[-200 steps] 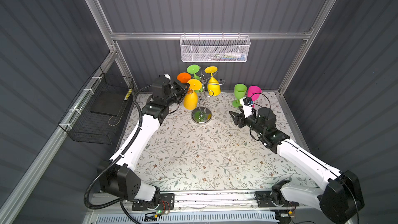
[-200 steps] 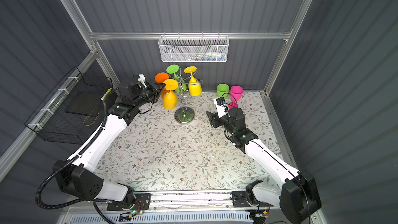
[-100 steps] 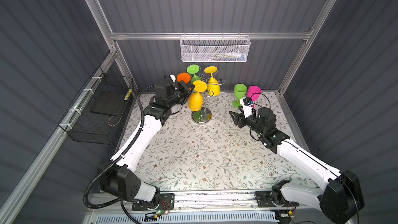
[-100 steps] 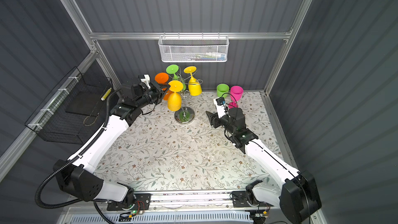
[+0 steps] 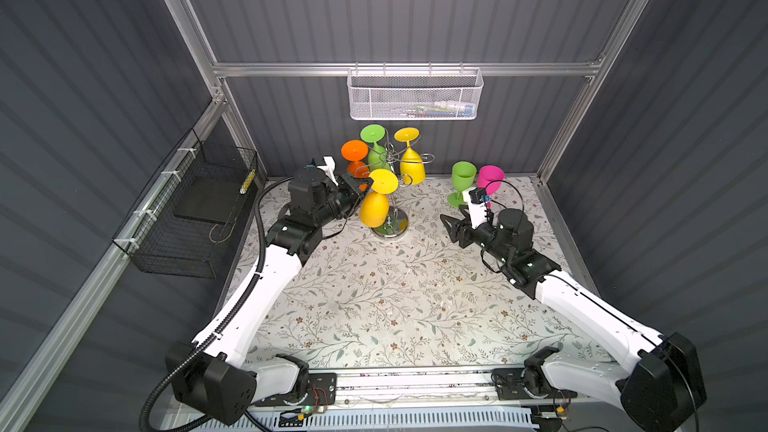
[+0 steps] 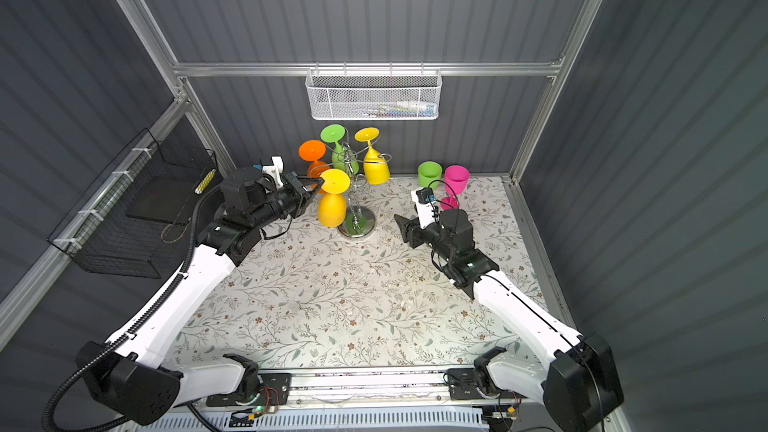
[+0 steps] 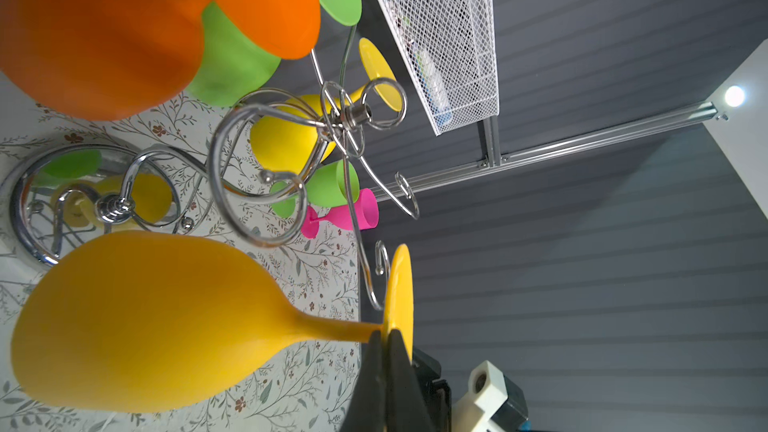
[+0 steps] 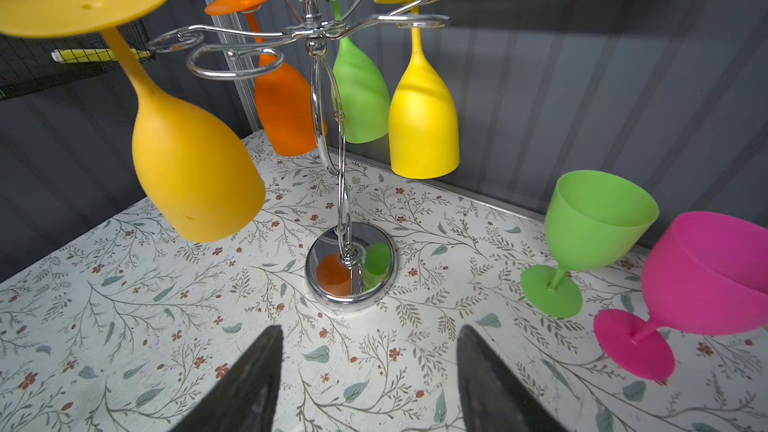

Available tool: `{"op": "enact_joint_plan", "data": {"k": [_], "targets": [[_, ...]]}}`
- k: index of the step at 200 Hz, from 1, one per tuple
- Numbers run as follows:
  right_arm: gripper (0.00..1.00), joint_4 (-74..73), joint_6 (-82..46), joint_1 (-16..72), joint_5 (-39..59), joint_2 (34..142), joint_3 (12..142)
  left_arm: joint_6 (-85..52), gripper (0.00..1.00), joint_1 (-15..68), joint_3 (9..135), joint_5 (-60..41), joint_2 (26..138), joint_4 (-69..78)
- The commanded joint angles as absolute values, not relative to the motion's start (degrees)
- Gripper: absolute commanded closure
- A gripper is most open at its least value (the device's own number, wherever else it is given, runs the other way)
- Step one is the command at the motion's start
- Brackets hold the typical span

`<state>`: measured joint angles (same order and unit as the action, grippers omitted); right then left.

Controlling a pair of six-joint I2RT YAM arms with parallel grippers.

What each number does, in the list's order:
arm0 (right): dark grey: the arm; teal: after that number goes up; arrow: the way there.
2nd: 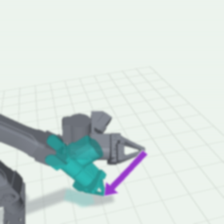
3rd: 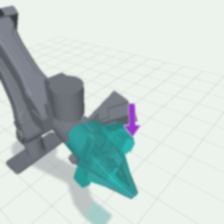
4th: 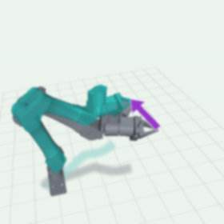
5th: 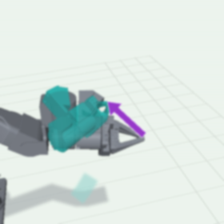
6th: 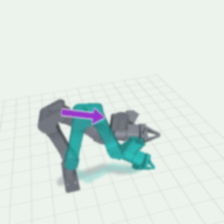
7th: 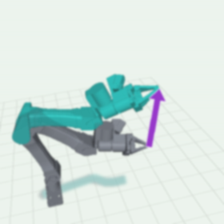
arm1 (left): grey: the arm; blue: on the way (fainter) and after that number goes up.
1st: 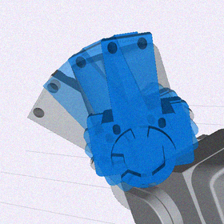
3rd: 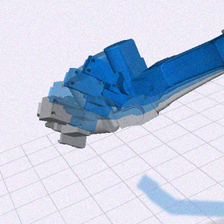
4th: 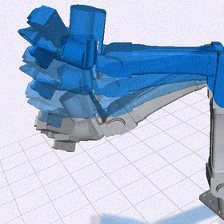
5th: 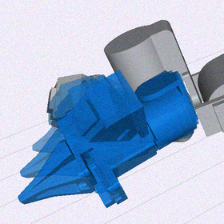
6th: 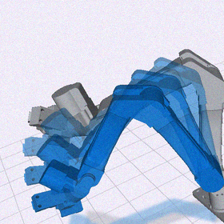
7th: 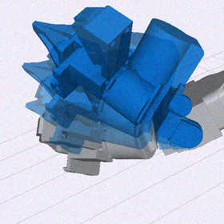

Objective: Take the wine glass off the wine glass rack
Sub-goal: 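Carry the yellow glass toward the robot while the right gripper approaches it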

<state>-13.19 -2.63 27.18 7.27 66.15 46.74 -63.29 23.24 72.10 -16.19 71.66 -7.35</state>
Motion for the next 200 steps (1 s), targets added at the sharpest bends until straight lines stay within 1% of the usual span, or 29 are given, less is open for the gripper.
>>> {"op": "enact_joint_plan", "data": {"k": [1, 30, 52, 85, 136, 171, 200], "targets": [[0.32, -11.6, -6.2, 27.5, 5.4, 64.5, 49.0, -57.7, 1.00, 23.7, 69.0, -20.4, 67.9, -8.8], [0.30, -5.8, -9.8, 27.5, 1.8, 61.3, 50.6, -51.9, 1.00, 25.1, 63.8, -23.1, 63.9, -9.1], [0.28, 1.4, -14.1, 27.5, -0.7, 60.4, 53.5, -46.0, 1.00, 27.7, 61.1, -21.8, 61.2, -11.0], [0.27, 12.6, -21.6, 27.6, -3.3, 59.4, 57.4, -37.1, 1.00, 33.7, 57.4, -19.3, 58.9, -10.2], [0.27, 26.0, -36.6, 27.6, -3.9, 56.5, 59.3, -23.9, 1.00, 46.7, 50.9, -4.9, 59.4, -5.3], [0.27, 36.8, -48.2, 27.6, -4.4, 55.3, 60.8, -15.3, 1.00, 58.5, 46.6, 9.1, 60.4, -0.3], [0.27, 42.8, -57.7, 27.6, -2.5, 53.5, 59.5, -8.4, 1.00, 69.4, 45.7, 22.7, 64.5, 3.9]]}}
